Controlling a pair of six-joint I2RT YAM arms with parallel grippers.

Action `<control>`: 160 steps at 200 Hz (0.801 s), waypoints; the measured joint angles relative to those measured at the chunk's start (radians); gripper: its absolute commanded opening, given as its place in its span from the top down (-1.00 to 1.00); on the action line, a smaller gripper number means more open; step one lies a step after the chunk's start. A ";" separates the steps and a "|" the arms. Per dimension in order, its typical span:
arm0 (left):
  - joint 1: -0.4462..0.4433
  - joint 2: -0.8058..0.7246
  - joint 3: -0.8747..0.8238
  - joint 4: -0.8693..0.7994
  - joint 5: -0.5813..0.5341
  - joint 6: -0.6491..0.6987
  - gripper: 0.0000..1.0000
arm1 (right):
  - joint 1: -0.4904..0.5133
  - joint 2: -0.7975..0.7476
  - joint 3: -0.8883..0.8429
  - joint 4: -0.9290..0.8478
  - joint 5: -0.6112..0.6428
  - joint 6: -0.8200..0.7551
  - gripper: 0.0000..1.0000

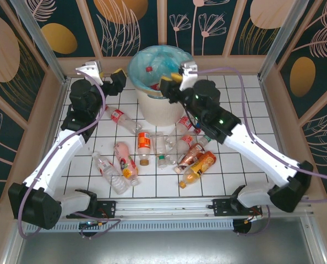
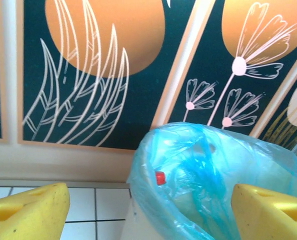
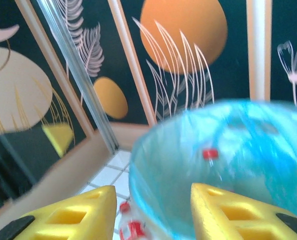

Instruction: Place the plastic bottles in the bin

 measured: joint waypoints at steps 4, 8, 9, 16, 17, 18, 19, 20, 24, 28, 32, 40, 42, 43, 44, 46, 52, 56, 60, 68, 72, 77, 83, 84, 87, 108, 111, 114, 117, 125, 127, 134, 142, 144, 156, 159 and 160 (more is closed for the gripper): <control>0.000 -0.005 -0.002 0.000 -0.001 0.003 -0.67 | 0.000 -0.029 -0.034 -0.008 0.000 0.011 0.13; 0.000 -0.011 -0.005 0.000 -0.003 0.005 -0.66 | 0.000 -0.058 -0.065 -0.014 0.000 0.025 0.13; 0.000 -0.013 -0.006 0.001 -0.003 0.006 -0.66 | 0.000 -0.068 -0.078 -0.017 0.000 0.028 0.13; 0.000 -0.030 -0.018 0.005 -0.003 0.010 -0.64 | 0.000 -0.120 -0.134 -0.031 0.001 0.045 0.13; 0.000 -0.032 -0.020 0.006 -0.003 0.010 -0.64 | 0.000 -0.133 -0.147 -0.036 0.001 0.049 0.13; 0.000 -0.034 -0.021 0.006 -0.003 0.010 -0.64 | 0.000 -0.140 -0.153 -0.038 0.002 0.051 0.13; 0.000 -0.039 -0.025 0.006 -0.003 0.010 -0.64 | 0.000 -0.154 -0.166 -0.041 0.003 0.056 0.13; 0.000 -0.041 -0.027 0.007 -0.003 0.010 -0.63 | 0.000 -0.160 -0.172 -0.042 0.003 0.059 0.14; 0.000 -0.054 -0.038 0.010 -0.003 0.010 -0.62 | 0.000 -0.190 -0.203 -0.048 0.003 0.066 0.13; 0.000 -0.067 -0.048 0.012 -0.002 0.010 -0.62 | 0.000 -0.229 -0.238 -0.058 0.006 0.080 0.14; 0.000 -0.082 -0.059 0.013 -0.002 0.009 -0.61 | 0.000 -0.264 -0.270 -0.071 0.008 0.090 0.13; 0.000 -0.106 -0.076 0.014 0.002 0.009 -0.61 | -0.002 -0.328 -0.322 -0.095 0.013 0.111 0.13; 0.000 -0.110 -0.079 0.014 0.002 0.009 -0.60 | -0.002 -0.344 -0.336 -0.097 0.015 0.116 0.13; 0.000 -0.114 -0.081 0.014 0.003 0.009 -0.60 | -0.002 -0.349 -0.341 -0.099 0.016 0.117 0.13; 0.000 -0.116 -0.082 0.014 0.003 0.009 -0.60 | -0.002 -0.361 -0.350 -0.103 0.016 0.121 0.13; 0.000 -0.122 -0.085 0.014 0.005 0.008 -0.60 | -0.002 -0.379 -0.364 -0.109 0.019 0.127 0.14; 0.000 -0.137 -0.094 0.015 0.012 0.004 -0.59 | -0.004 -0.420 -0.399 -0.122 0.026 0.141 0.13; -0.001 -0.145 -0.099 0.015 0.019 0.000 -0.58 | -0.004 -0.451 -0.425 -0.133 0.033 0.153 0.13; -0.002 -0.154 -0.106 0.016 0.027 -0.003 -0.59 | -0.004 -0.474 -0.447 -0.142 0.036 0.163 0.13; -0.005 -0.174 -0.126 0.030 0.043 -0.011 -0.58 | -0.006 -0.524 -0.496 -0.154 0.039 0.185 0.13; -0.006 -0.183 -0.136 0.033 0.053 -0.013 -0.57 | -0.006 -0.547 -0.525 -0.160 0.040 0.193 0.13; -0.011 -0.196 -0.152 0.037 0.066 -0.018 -0.57 | -0.006 -0.572 -0.557 -0.164 0.040 0.205 0.13; -0.018 -0.211 -0.169 0.037 0.083 -0.025 -0.57 | -0.006 -0.597 -0.592 -0.171 0.039 0.217 0.13; -0.019 -0.212 -0.172 0.037 0.085 -0.026 -0.57 | -0.006 -0.603 -0.600 -0.172 0.039 0.219 0.13; -0.024 -0.221 -0.183 0.037 0.097 -0.028 -0.57 | -0.006 -0.613 -0.616 -0.179 0.039 0.225 0.13; -0.055 -0.272 -0.264 0.045 0.151 -0.045 -0.57 | -0.006 -0.647 -0.697 -0.212 0.035 0.261 0.13; -0.058 -0.279 -0.277 0.045 0.158 -0.047 -0.57 | -0.006 -0.647 -0.704 -0.215 0.035 0.266 0.13; -0.062 -0.288 -0.291 0.043 0.166 -0.050 -0.57 | -0.006 -0.646 -0.710 -0.216 0.035 0.270 0.13; -0.064 -0.296 -0.304 0.043 0.171 -0.053 -0.57 | -0.006 -0.645 -0.715 -0.216 0.035 0.272 0.13; -0.070 -0.315 -0.336 0.035 0.188 -0.056 -0.56 | -0.006 -0.636 -0.723 -0.216 0.032 0.280 0.13; -0.071 -0.322 -0.346 0.031 0.193 -0.058 -0.56 | -0.006 -0.633 -0.725 -0.216 0.032 0.285 0.13; -0.075 -0.344 -0.378 0.022 0.206 -0.060 -0.56 | -0.006 -0.623 -0.731 -0.216 0.032 0.291 0.13; -0.076 -0.367 -0.409 0.002 0.219 -0.063 -0.56 | -0.006 -0.612 -0.734 -0.215 0.032 0.296 0.13; -0.077 -0.370 -0.414 -0.002 0.221 -0.064 -0.56 | -0.006 -0.609 -0.735 -0.215 0.032 0.296 0.13; -0.079 -0.407 -0.454 -0.036 0.240 -0.064 -0.55 | -0.010 -0.589 -0.737 -0.215 0.033 0.300 0.13; -0.080 -0.416 -0.462 -0.046 0.243 -0.064 -0.56 | -0.011 -0.584 -0.737 -0.215 0.033 0.300 0.13; -0.080 -0.418 -0.463 -0.050 0.243 -0.063 -0.56 | -0.013 -0.581 -0.737 -0.215 0.033 0.301 0.13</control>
